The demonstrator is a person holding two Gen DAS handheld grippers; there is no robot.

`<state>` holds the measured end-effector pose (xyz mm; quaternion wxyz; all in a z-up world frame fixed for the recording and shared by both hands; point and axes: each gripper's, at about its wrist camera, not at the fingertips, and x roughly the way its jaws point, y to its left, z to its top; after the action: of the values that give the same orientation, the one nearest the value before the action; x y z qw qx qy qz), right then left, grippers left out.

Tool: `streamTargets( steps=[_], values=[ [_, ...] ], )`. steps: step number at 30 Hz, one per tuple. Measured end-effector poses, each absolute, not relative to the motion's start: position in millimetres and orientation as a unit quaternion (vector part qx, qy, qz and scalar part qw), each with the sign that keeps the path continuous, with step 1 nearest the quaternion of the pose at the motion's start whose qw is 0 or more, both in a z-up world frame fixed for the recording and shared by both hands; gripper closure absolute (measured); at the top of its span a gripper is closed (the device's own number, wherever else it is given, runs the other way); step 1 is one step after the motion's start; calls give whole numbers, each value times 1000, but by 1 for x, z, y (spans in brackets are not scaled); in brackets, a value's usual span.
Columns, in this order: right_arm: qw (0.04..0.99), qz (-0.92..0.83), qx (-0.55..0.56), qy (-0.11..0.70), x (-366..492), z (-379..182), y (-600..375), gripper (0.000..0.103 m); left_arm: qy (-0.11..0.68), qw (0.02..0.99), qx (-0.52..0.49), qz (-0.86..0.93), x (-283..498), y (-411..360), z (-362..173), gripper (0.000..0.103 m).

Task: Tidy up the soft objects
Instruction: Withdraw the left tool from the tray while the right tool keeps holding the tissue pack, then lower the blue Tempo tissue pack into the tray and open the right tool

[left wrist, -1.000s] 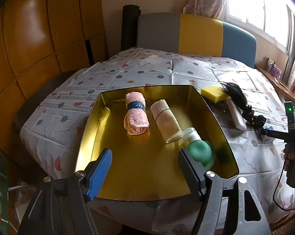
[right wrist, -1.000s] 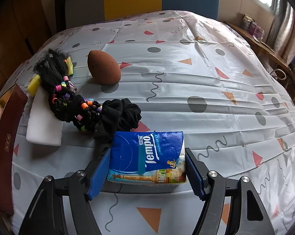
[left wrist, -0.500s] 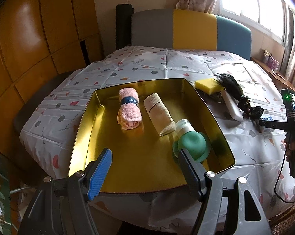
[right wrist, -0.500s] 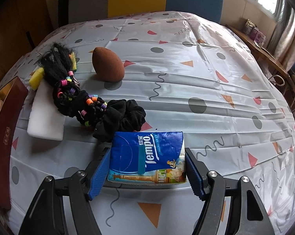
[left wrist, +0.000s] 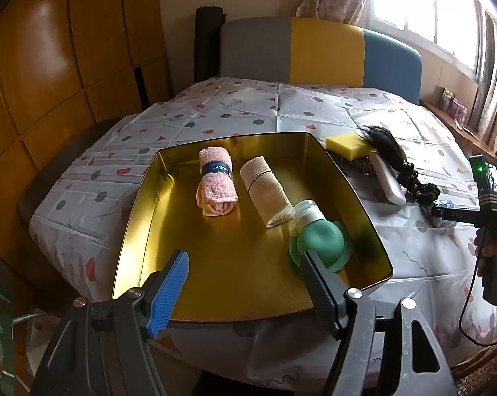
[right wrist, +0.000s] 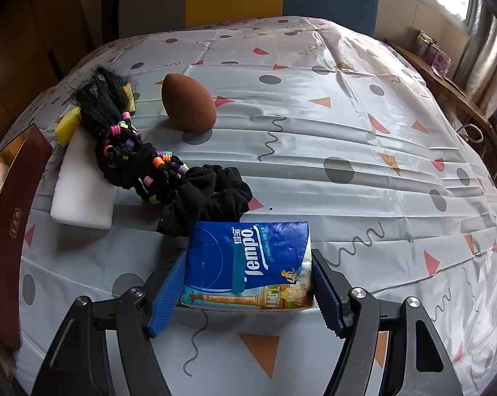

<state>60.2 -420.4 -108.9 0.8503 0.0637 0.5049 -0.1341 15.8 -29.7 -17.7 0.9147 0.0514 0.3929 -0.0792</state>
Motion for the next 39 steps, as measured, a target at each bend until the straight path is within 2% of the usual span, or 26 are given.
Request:
streamTargets(
  steps=[5,11,23,35,39],
  values=[
    [846,-147,72,507,58,-104,-422,31,393,916,37,-77,19,-20,-18,32],
    [867,-140,56,474,45,-75,-399,31,399,914,17,-69,24,-6,-21,32],
    [903,42,17,427,56,-17,-259,31,403,914,-7,-47,28,20,-27,32],
    [837,250,-30,485,94,-47,-93,31,389,919,-57,19,30,78,-22,32],
    [834,222,-67,501,114,-74,-71,31,390,918,-64,35,31,91,-24,32]
  ],
)
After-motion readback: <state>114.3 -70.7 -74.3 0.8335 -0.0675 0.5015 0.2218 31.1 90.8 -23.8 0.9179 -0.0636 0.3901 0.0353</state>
